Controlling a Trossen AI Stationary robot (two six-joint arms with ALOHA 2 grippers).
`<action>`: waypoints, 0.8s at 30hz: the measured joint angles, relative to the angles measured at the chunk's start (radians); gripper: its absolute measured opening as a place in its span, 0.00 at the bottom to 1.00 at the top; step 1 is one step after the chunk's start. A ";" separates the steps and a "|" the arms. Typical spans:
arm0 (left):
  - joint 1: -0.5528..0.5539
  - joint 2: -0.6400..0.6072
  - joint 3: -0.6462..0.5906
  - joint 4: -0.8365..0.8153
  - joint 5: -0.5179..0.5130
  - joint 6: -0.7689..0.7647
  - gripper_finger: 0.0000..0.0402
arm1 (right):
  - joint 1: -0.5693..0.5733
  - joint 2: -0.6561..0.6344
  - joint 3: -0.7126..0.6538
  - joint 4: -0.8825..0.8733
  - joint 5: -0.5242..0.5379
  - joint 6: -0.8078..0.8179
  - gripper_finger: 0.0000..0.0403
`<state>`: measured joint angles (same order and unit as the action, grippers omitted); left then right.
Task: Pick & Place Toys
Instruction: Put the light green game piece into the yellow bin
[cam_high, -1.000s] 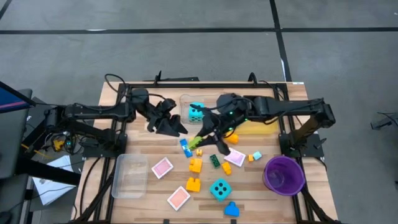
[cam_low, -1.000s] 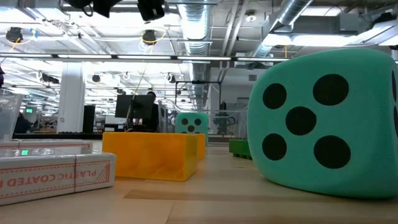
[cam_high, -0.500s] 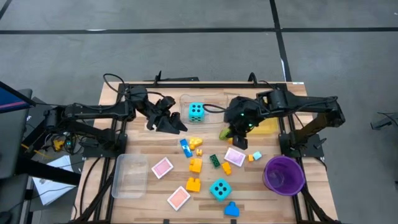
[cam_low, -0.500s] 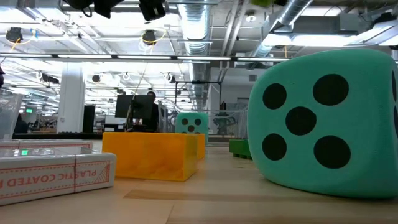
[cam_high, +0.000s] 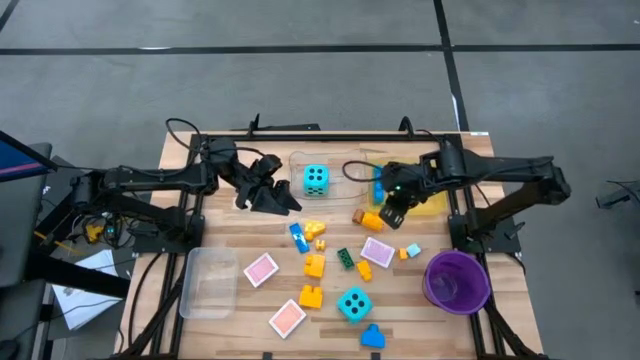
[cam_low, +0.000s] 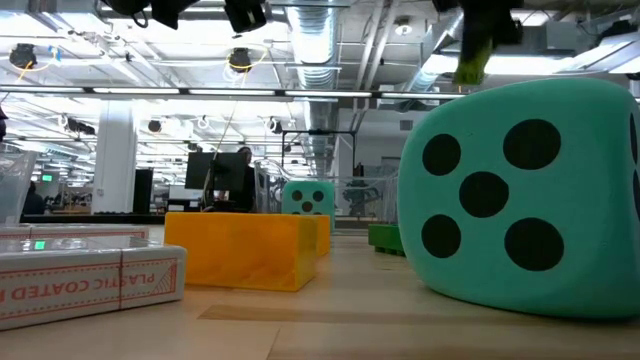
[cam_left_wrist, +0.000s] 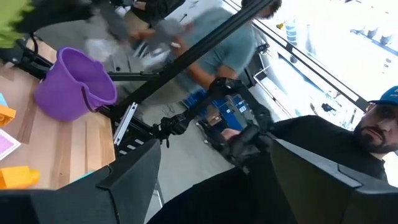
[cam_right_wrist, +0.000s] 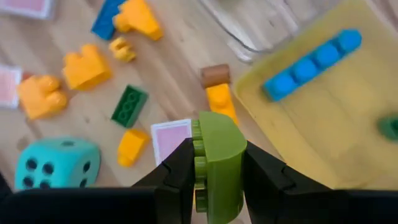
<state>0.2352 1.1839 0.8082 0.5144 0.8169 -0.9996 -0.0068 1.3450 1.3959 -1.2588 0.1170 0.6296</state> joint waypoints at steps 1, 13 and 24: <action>0.000 0.000 0.000 0.003 0.000 0.000 0.75 | -0.015 -0.022 -0.044 0.024 -0.004 0.021 0.23; 0.000 0.000 0.000 0.003 0.000 0.000 0.75 | -0.263 -0.126 -0.328 0.279 -0.015 0.131 0.23; -0.001 0.000 0.000 0.002 -0.034 -0.003 0.75 | -0.516 -0.037 -0.341 0.392 -0.125 0.069 0.23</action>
<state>0.2344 1.1839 0.8082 0.5159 0.7829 -1.0031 -0.5226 1.3081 1.0554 -0.8672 -0.0083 0.6991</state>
